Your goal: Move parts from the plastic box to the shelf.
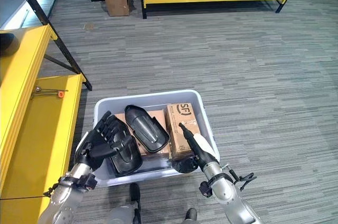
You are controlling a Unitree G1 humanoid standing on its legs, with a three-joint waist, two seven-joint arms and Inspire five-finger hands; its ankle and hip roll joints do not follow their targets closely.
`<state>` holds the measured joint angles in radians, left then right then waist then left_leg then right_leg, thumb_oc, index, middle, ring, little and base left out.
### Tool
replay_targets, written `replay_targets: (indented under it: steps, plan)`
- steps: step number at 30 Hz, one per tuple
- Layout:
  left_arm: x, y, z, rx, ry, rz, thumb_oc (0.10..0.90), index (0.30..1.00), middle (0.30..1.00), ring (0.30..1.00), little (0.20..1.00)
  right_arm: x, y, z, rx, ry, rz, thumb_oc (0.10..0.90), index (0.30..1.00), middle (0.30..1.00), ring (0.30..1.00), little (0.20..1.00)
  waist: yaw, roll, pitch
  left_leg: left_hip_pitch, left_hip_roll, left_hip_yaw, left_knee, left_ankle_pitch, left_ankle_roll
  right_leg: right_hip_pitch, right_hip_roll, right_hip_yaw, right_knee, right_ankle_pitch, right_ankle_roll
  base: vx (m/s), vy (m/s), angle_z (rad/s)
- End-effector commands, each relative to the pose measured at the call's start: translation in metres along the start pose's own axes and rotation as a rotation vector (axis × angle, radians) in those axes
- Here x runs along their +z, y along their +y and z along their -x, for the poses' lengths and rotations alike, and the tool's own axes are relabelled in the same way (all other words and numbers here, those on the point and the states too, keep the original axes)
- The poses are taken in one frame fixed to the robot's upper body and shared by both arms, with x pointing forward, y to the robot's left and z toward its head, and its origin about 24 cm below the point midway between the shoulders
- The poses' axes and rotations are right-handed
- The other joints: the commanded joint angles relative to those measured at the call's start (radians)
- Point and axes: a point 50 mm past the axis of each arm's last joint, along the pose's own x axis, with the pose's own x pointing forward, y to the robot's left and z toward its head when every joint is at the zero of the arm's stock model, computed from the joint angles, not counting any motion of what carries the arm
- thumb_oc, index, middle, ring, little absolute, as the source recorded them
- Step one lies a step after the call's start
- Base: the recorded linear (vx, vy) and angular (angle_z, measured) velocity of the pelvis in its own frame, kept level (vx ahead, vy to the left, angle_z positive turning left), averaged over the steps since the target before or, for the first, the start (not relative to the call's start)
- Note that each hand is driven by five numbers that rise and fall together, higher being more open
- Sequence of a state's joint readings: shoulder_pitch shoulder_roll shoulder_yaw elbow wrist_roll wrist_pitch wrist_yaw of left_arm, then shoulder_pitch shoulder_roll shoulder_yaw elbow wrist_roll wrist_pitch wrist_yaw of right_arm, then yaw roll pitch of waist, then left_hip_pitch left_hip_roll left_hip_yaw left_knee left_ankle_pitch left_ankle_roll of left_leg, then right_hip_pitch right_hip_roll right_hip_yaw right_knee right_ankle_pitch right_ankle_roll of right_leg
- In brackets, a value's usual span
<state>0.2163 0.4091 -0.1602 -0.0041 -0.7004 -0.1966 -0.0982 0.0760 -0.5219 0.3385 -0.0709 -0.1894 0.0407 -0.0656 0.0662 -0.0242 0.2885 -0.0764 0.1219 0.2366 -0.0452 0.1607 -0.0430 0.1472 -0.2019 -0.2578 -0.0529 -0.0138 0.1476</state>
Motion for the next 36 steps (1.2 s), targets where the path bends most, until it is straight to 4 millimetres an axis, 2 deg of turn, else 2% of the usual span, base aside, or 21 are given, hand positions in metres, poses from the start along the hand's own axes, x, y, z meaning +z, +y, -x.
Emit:
replay_targets:
  steps: [1, 7, 12, 14, 17, 18, 20, 24, 26, 27, 28, 30, 31, 32, 33, 34, 36]
  plan:
    - [0.047, -0.021, -0.015, -0.119, -0.258, 0.004, 0.900, 1.000, 1.000, 1.000, 1.000, 0.029, -0.036, -0.013, -0.144, -0.153, 0.081, 0.900, 1.000, 1.000, 1.000, 1.000, 0.018, -0.008, -0.050, -0.028, 0.076, -0.037, 0.022, 0.021, -0.042, -0.027, -0.010, -0.020, 0.070, 0.020, -0.048, 0.00, 0.000, 0.00]
    - [0.042, -0.020, -0.012, -0.117, -0.228, 0.008, 0.900, 1.000, 1.000, 1.000, 1.000, 0.035, -0.041, -0.012, -0.170, -0.188, 0.162, 0.900, 1.000, 1.000, 1.000, 1.000, 0.022, -0.008, -0.060, -0.016, 0.081, -0.043, 0.018, 0.022, -0.044, -0.023, -0.005, -0.027, 0.073, 0.018, -0.054, 0.02, -0.011, 0.03]
    - [0.042, -0.020, -0.012, -0.117, -0.228, 0.008, 0.900, 1.000, 1.000, 1.000, 1.000, 0.035, -0.041, -0.012, -0.170, -0.188, 0.162, 0.900, 1.000, 1.000, 1.000, 1.000, 0.022, -0.008, -0.060, -0.016, 0.081, -0.043, 0.018, 0.022, -0.045, -0.022, -0.005, -0.027, 0.073, 0.018, -0.054, 0.01, 0.001, 0.01]
    - [0.039, -0.020, -0.012, -0.120, -0.214, -0.001, 0.900, 1.000, 1.000, 1.000, 1.000, 0.050, -0.049, -0.017, -0.206, -0.280, 0.302, 0.900, 1.000, 1.000, 1.000, 1.000, 0.033, -0.006, -0.067, -0.006, 0.077, -0.056, 0.026, 0.015, -0.044, -0.018, -0.004, -0.032, 0.076, 0.018, -0.057, 0.11, 0.053, 0.12]
    - [0.039, -0.020, -0.012, -0.120, -0.214, -0.001, 0.900, 1.000, 1.000, 1.000, 1.000, 0.050, -0.049, -0.017, -0.206, -0.280, 0.302, 0.900, 1.000, 1.000, 1.000, 1.000, 0.033, -0.006, -0.067, -0.006, 0.077, -0.056, 0.026, 0.015, -0.044, -0.018, -0.004, -0.033, 0.076, 0.018, -0.057, 0.04, 0.046, 0.09]
    - [0.041, -0.019, -0.011, -0.113, -0.221, -0.001, 0.900, 1.000, 1.000, 1.000, 1.000, 0.058, -0.054, -0.017, -0.221, -0.332, 0.356, 0.900, 1.000, 1.000, 1.000, 1.000, 0.038, -0.005, -0.070, 0.000, 0.071, -0.063, 0.030, 0.007, -0.042, -0.016, -0.009, -0.033, 0.074, 0.020, -0.055, 0.15, 0.285, 0.02]
    - [0.044, -0.020, -0.012, -0.138, -0.221, -0.035, 0.900, 1.000, 1.000, 1.000, 1.000, 0.073, -0.060, -0.017, -0.202, -0.406, 0.353, 0.900, 1.000, 1.000, 1.000, 1.000, 0.054, -0.013, -0.073, -0.002, 0.044, -0.086, 0.060, -0.021, -0.027, -0.013, -0.022, -0.023, 0.081, 0.020, -0.045, 0.17, 0.383, 0.03]
    - [0.049, -0.021, -0.012, -0.206, -0.217, -0.078, 0.900, 1.000, 1.000, 1.000, 1.000, 0.075, -0.061, -0.018, -0.199, -0.404, 0.286, 0.900, 1.000, 1.000, 1.000, 1.000, 0.078, -0.036, -0.061, -0.039, 0.016, -0.103, 0.120, -0.055, 0.003, -0.007, -0.042, -0.015, 0.128, 0.001, -0.029, 0.05, 0.196, 0.05]
    - [0.051, -0.020, -0.012, -0.217, -0.211, -0.095, 0.900, 1.000, 1.000, 1.000, 1.000, 0.073, -0.060, -0.019, -0.208, -0.391, 0.261, 0.900, 1.000, 1.000, 1.000, 1.000, 0.091, -0.047, -0.054, -0.052, 0.007, -0.098, 0.142, -0.070, 0.028, -0.016, -0.059, -0.026, 0.206, -0.013, -0.021, 0.02, 0.143, 0.05]
    - [0.050, -0.021, -0.013, -0.220, -0.199, -0.090, 0.900, 1.000, 1.000, 1.000, 1.000, 0.071, -0.058, -0.020, -0.206, -0.383, 0.241, 0.900, 1.000, 1.000, 1.000, 1.000, 0.095, -0.048, -0.039, -0.045, 0.000, -0.097, 0.152, -0.088, 0.052, -0.059, -0.085, -0.027, 0.336, 0.010, -0.020, 0.07, 0.265, 0.07]
    - [0.045, -0.019, -0.012, -0.185, -0.178, -0.078, 0.900, 1.000, 1.000, 1.000, 1.000, 0.069, -0.051, -0.020, -0.195, -0.375, 0.232, 0.900, 1.000, 1.000, 1.000, 1.000, 0.089, -0.047, -0.018, -0.023, -0.017, -0.095, 0.163, -0.117, 0.081, -0.168, -0.105, 0.005, 0.515, 0.064, -0.020, 0.08, 0.241, 0.03]
    - [0.041, -0.016, -0.008, -0.150, -0.172, -0.070, 0.900, 1.000, 1.000, 1.000, 1.000, 0.066, -0.047, -0.020, -0.187, -0.367, 0.233, 0.900, 1.000, 1.000, 1.000, 1.000, 0.077, -0.045, -0.003, -0.006, -0.023, -0.107, 0.160, -0.124, 0.083, -0.215, -0.097, 0.039, 0.516, 0.092, -0.021, 0.08, 0.055, -0.03]
    - [0.041, -0.014, -0.006, -0.135, -0.174, -0.070, 0.900, 1.000, 1.000, 1.000, 1.000, 0.067, -0.046, -0.021, -0.188, -0.372, 0.235, 0.900, 1.000, 1.000, 1.000, 1.000, 0.074, -0.045, 0.000, -0.006, -0.020, -0.109, 0.157, -0.123, 0.076, -0.225, -0.092, 0.046, 0.471, 0.104, -0.025, 0.00, -0.143, -0.08]
    - [0.042, -0.010, -0.006, -0.102, -0.191, -0.067, 0.900, 1.000, 1.000, 1.000, 1.000, 0.069, -0.047, -0.023, -0.190, -0.388, 0.239, 0.900, 1.000, 1.000, 1.000, 1.000, 0.070, -0.052, 0.016, -0.005, -0.018, -0.111, 0.158, -0.130, 0.064, -0.231, -0.094, 0.052, 0.399, 0.118, -0.022, -0.12, -0.339, -0.04]
    - [0.051, -0.006, -0.010, -0.085, -0.224, -0.084, 0.900, 1.000, 1.000, 1.000, 1.000, 0.077, -0.052, -0.028, -0.198, -0.418, 0.238, 0.900, 1.000, 1.000, 1.000, 1.000, 0.067, -0.071, 0.034, -0.020, -0.014, -0.106, 0.157, -0.139, 0.050, -0.239, -0.099, 0.051, 0.242, 0.161, -0.007, -0.18, -0.448, -0.01]
    - [0.057, -0.006, -0.015, -0.081, -0.247, -0.102, 0.900, 1.000, 1.000, 1.000, 1.000, 0.084, -0.056, -0.033, -0.198, -0.444, 0.232, 0.900, 1.000, 1.000, 1.000, 1.000, 0.067, -0.085, 0.055, -0.027, -0.011, -0.106, 0.176, -0.160, 0.045, -0.259, -0.123, 0.048, 0.188, 0.217, 0.013, -0.19, -0.460, 0.03]
    - [0.065, -0.005, -0.022, -0.090, -0.273, -0.128, 0.900, 1.000, 1.000, 1.000, 1.000, 0.094, -0.060, -0.037, -0.191, -0.491, 0.233, 0.900, 1.000, 1.000, 1.000, 1.000, 0.060, -0.094, 0.070, -0.047, 0.009, -0.095, 0.178, -0.153, 0.037, -0.245, -0.094, 0.058, 0.127, 0.195, 0.021, -0.11, -0.309, 0.14]
